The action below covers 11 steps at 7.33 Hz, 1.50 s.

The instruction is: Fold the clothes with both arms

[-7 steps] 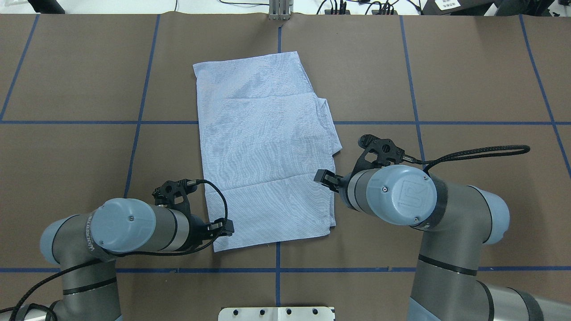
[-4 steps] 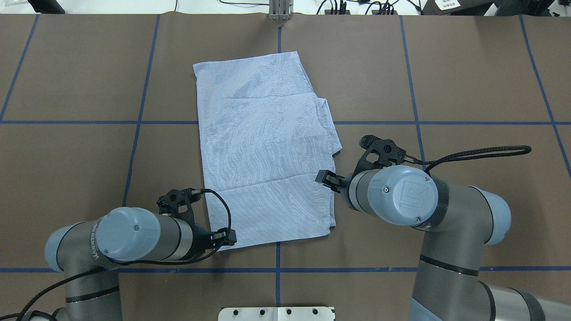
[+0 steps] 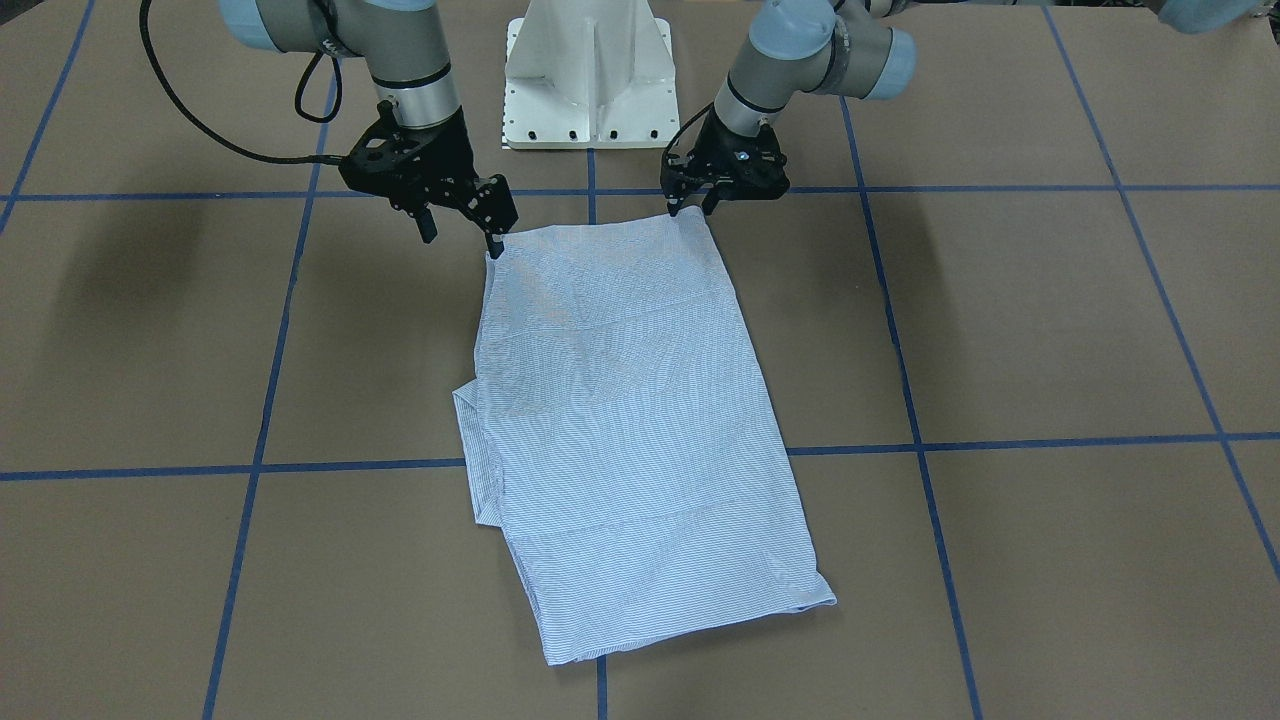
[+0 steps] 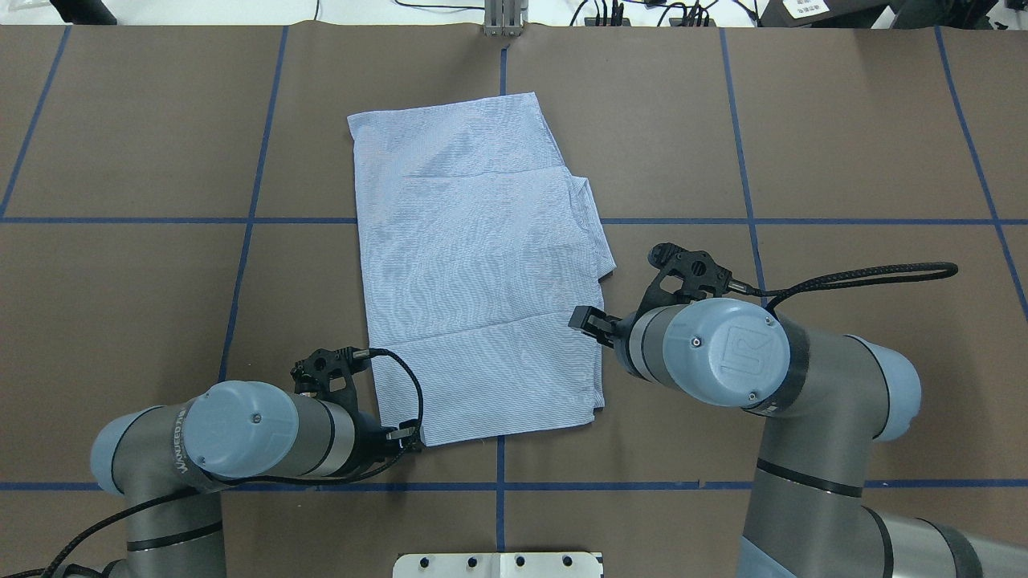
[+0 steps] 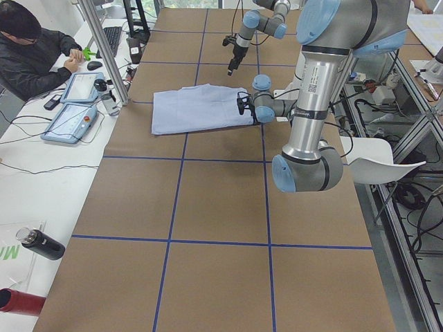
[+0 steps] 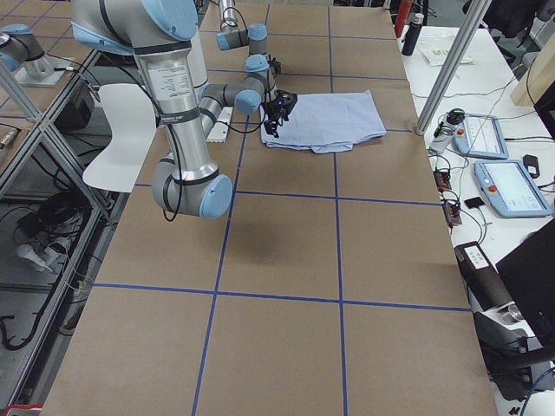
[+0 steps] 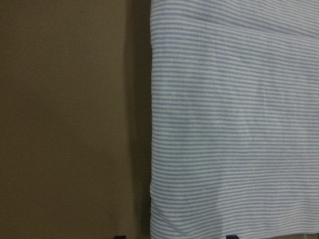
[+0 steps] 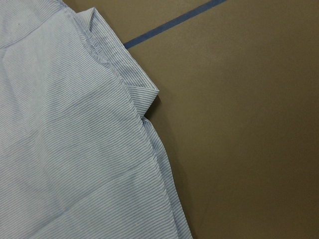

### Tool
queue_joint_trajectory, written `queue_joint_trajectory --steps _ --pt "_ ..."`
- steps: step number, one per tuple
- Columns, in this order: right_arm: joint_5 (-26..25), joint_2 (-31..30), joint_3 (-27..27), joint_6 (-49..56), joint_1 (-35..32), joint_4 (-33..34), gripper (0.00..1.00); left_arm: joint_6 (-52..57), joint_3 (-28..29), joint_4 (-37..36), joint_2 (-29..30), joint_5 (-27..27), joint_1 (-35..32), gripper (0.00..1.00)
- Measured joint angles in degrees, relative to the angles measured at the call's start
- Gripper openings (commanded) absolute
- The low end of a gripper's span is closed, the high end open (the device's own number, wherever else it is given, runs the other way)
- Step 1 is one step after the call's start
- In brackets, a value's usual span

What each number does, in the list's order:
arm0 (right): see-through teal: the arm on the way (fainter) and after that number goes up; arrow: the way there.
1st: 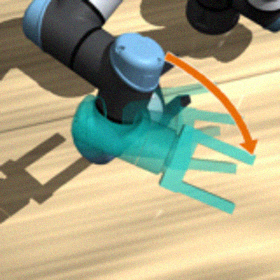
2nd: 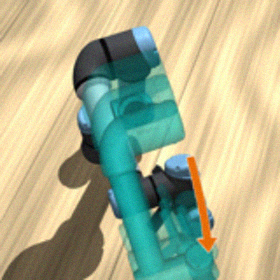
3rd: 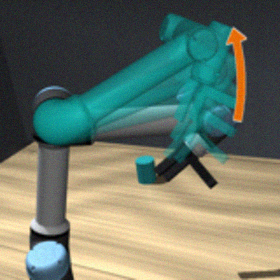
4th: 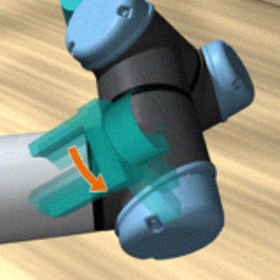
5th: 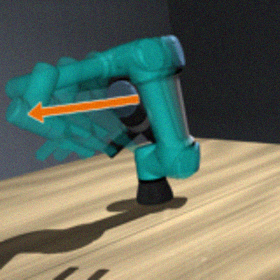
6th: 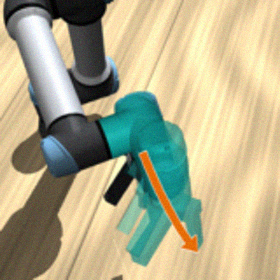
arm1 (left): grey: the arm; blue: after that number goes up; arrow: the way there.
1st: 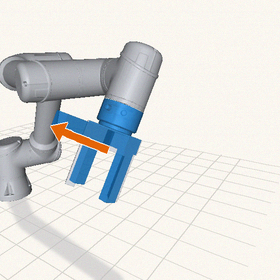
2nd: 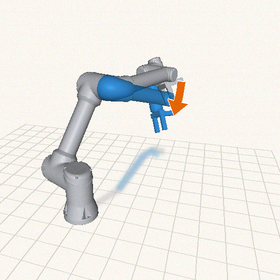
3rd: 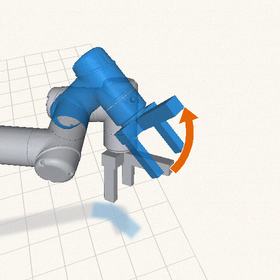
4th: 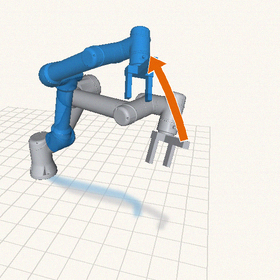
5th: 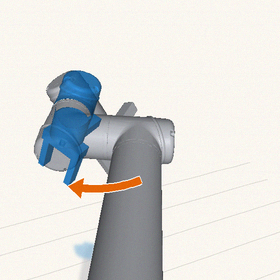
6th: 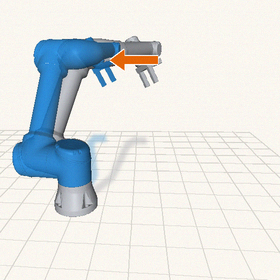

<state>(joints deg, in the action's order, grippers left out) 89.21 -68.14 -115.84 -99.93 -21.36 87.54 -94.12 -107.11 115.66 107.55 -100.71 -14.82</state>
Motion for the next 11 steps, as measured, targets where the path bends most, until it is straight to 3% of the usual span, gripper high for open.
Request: queue_joint_trajectory --steps 3,6,7,8,11 --pt "0.0 0.0 0.0 0.0 0.1 0.0 1.00 0.3 0.5 0.0 0.2 0.1 -0.1 0.53" --pt "0.0 -0.1 0.1 0.0 0.1 0.0 1.00 0.4 0.6 0.0 0.2 0.1 -0.4 0.27" --pt "0.0 -0.1 0.2 0.0 0.1 0.0 1.00 0.4 0.6 0.0 0.2 0.1 -0.6 0.09" --pt "-0.2 -0.4 0.3 0.0 0.2 0.0 1.00 0.3 0.6 0.0 0.2 0.1 -0.8 0.00" --pt "-0.8 -1.5 0.7 -3.2 1.3 -0.3 0.81 0.2 0.4 0.0 0.2 0.1 -1.0 0.00"
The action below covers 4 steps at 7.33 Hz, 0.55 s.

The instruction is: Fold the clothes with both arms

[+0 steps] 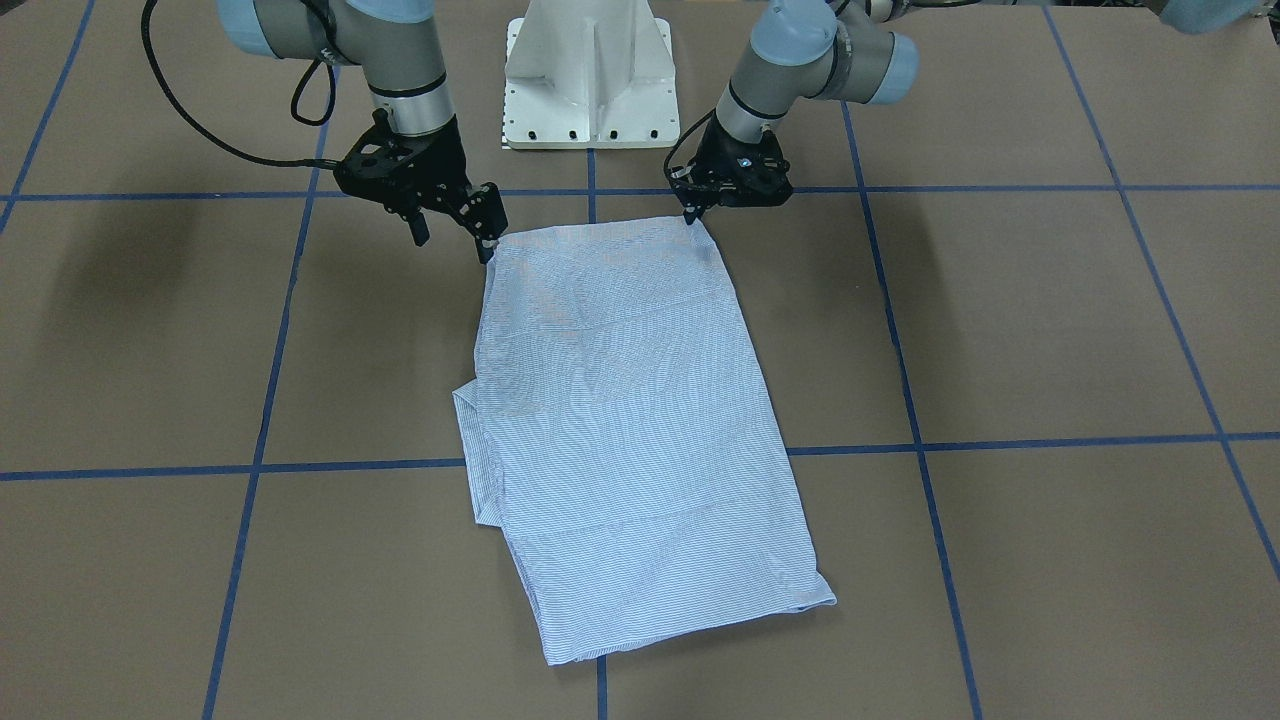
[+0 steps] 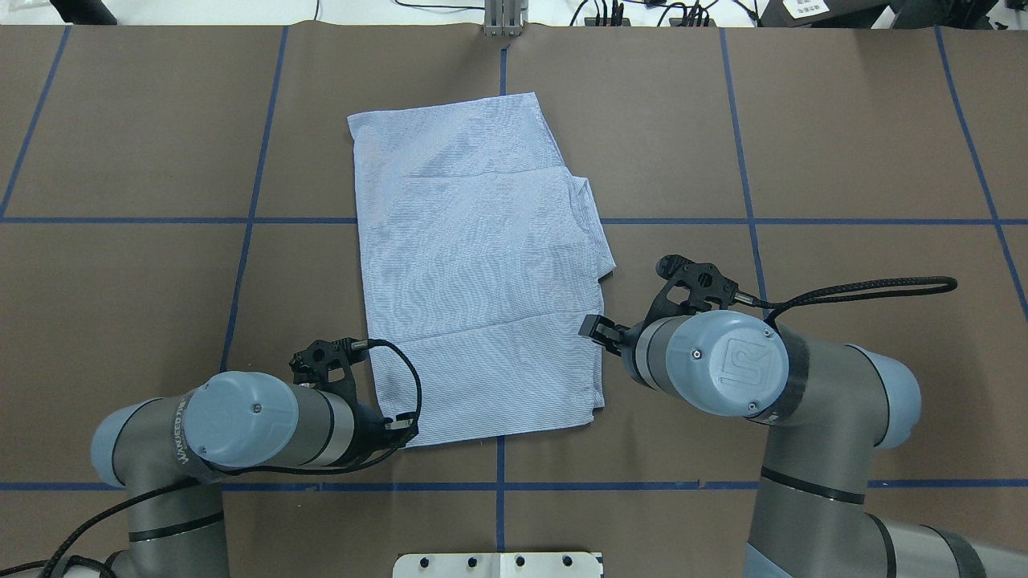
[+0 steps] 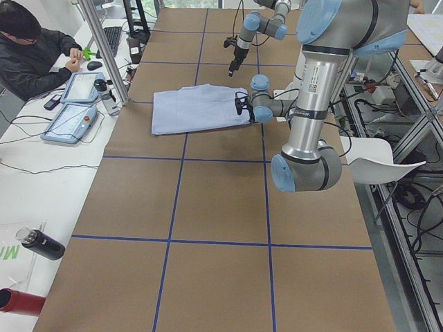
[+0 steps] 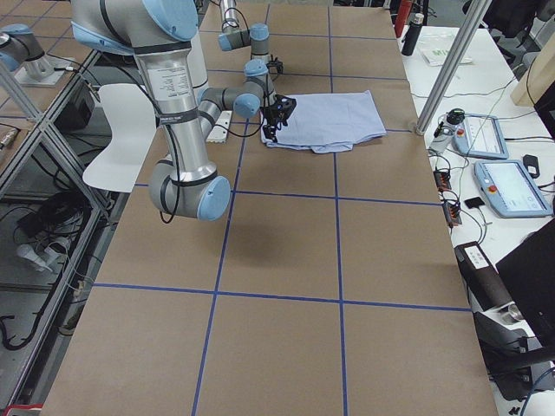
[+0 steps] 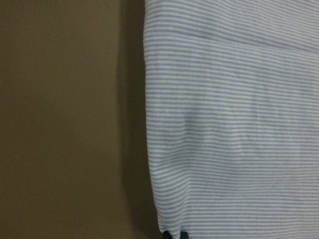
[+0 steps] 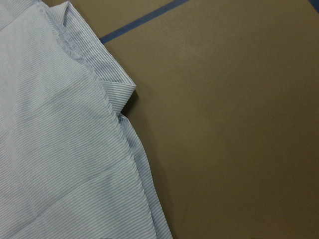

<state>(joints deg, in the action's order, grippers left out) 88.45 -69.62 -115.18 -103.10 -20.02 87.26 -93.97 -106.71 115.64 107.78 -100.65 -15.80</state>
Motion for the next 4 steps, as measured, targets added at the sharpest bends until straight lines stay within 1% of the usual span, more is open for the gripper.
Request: queue_joint_trajectory --steps 1,4 --pt "-0.4 0.1 0.3 -3.2 1.1 0.1 0.77 0.0 -0.1 0.0 0.0 0.0 0.0 0.00" --pt "-1.0 0.7 2.0 -10.9 3.8 0.3 0.75 -0.1 -0.4 0.0 0.1 -0.1 0.0 0.00"
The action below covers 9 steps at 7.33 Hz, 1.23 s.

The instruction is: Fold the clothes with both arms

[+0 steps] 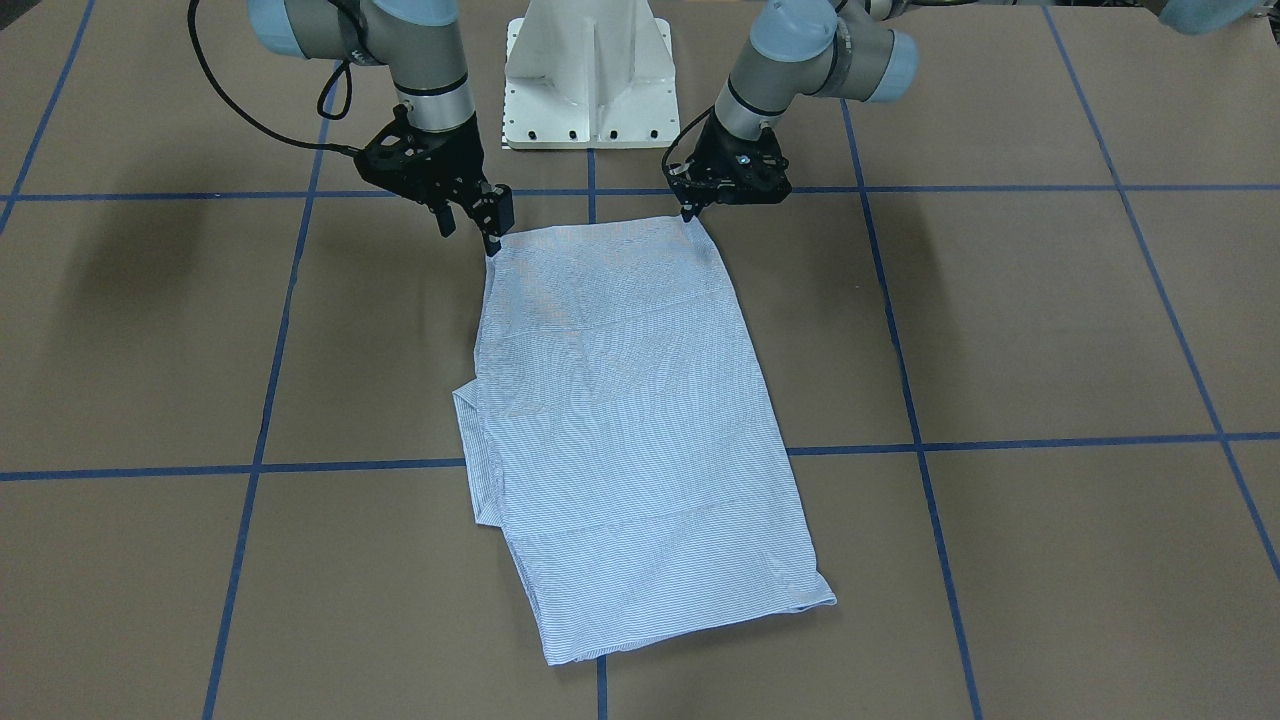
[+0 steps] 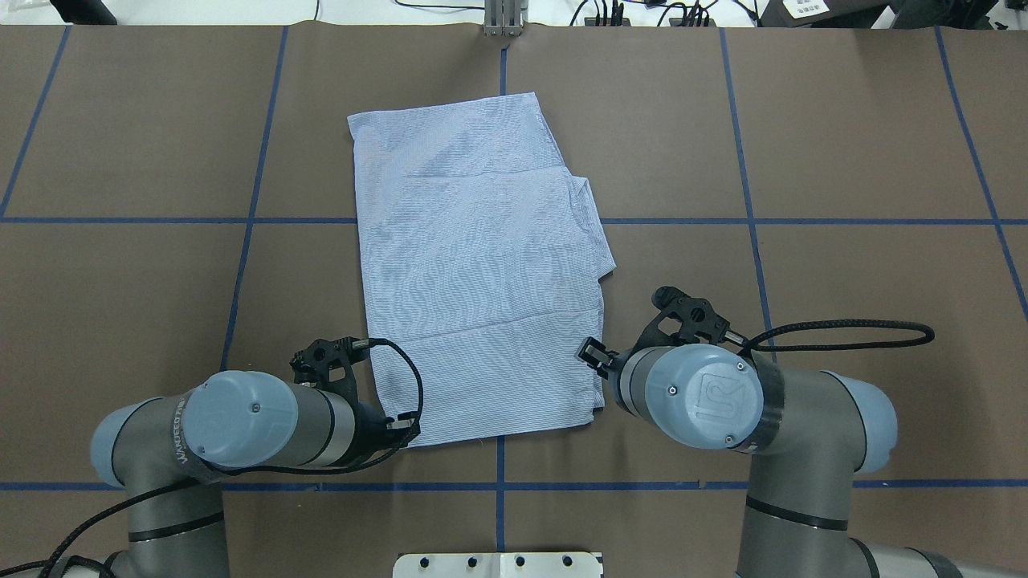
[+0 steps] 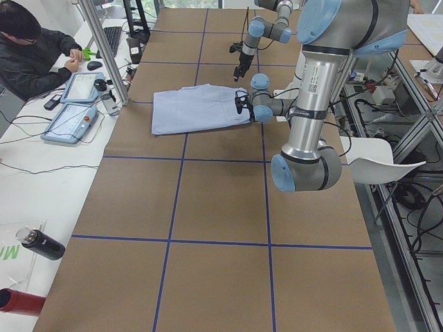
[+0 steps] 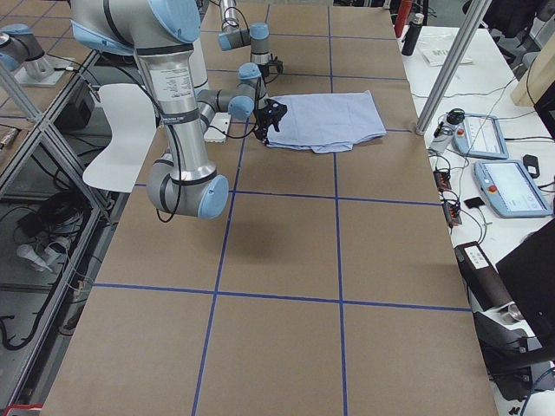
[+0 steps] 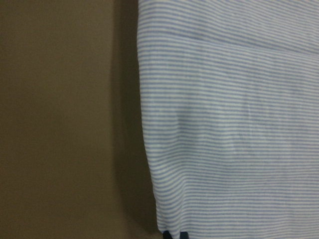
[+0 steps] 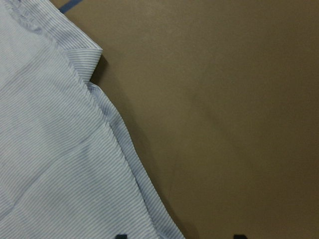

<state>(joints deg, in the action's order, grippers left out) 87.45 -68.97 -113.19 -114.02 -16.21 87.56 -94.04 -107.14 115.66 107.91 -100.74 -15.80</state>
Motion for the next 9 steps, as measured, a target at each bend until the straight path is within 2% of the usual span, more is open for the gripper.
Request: queue_joint_trajectory --steps 6,9 --pt "-1.1 2.2 3.9 -4.6 1.4 -0.8 0.73 0.0 -0.4 0.0 0.0 -0.3 0.0 0.00" --pt "-1.3 2.6 4.5 -4.4 1.5 -0.9 0.65 0.0 -0.5 0.0 0.0 -0.4 0.0 0.00"
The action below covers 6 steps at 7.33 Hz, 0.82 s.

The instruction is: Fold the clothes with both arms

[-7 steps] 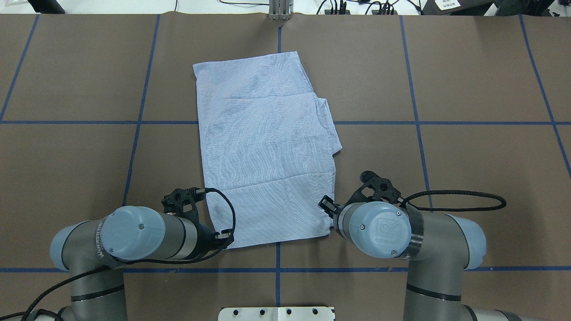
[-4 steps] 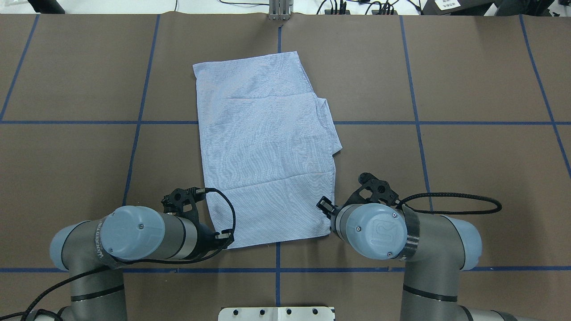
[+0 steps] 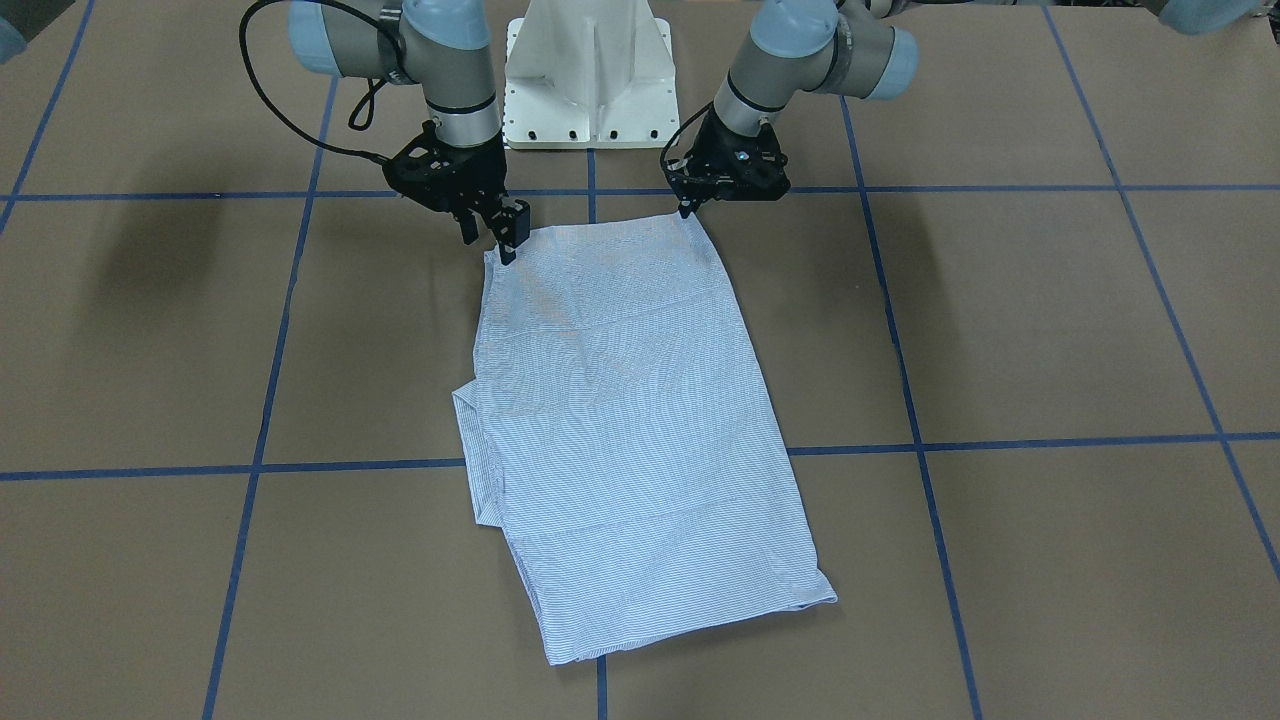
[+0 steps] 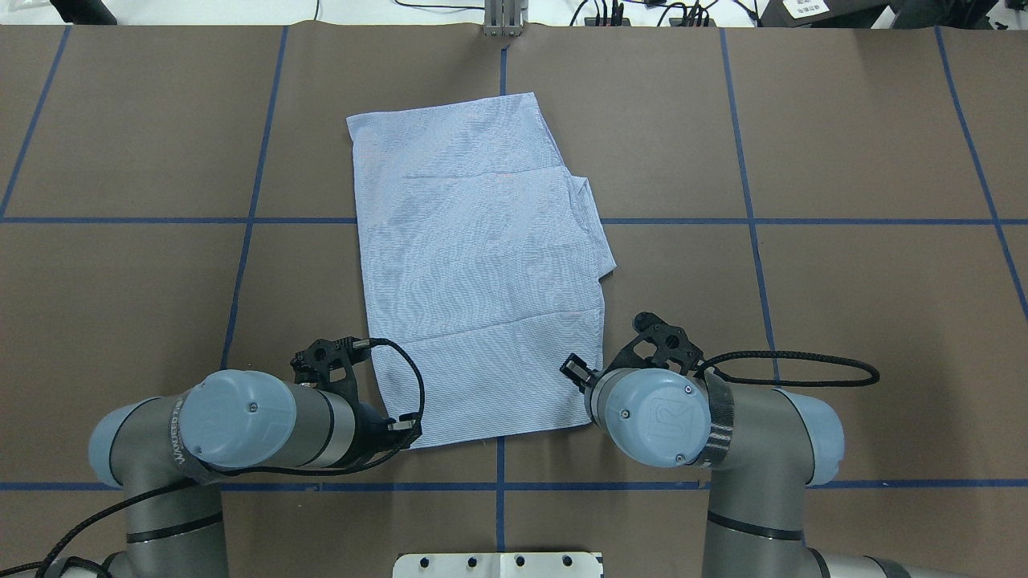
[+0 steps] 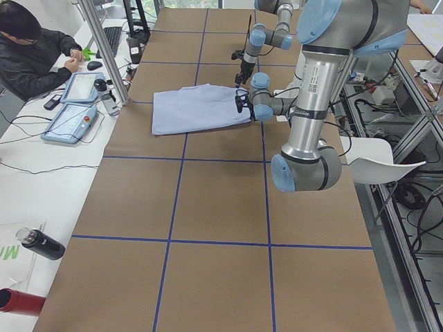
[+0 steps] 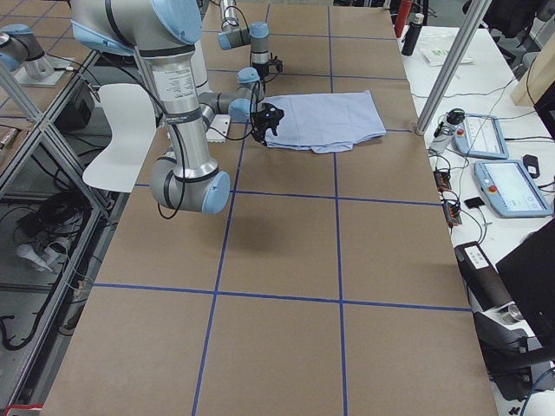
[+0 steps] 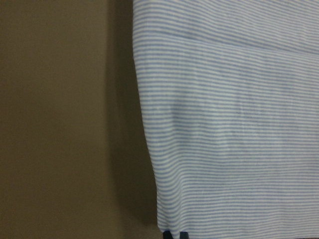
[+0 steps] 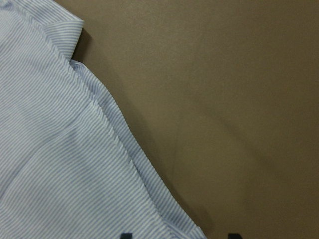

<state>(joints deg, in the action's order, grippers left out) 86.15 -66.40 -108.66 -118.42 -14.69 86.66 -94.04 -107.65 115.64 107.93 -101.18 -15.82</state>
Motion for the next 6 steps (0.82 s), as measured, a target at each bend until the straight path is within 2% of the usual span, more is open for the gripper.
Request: queue_joint_trajectory --steps 4,6 --pt "-0.3 1.6 2.1 -0.2 0.0 -0.3 0.59 0.0 0.0 0.0 0.0 -0.1 0.0 0.00" --pt "-0.8 1.7 2.7 -0.3 0.1 -1.0 0.59 0.0 0.0 0.0 0.0 -0.1 0.0 0.00"
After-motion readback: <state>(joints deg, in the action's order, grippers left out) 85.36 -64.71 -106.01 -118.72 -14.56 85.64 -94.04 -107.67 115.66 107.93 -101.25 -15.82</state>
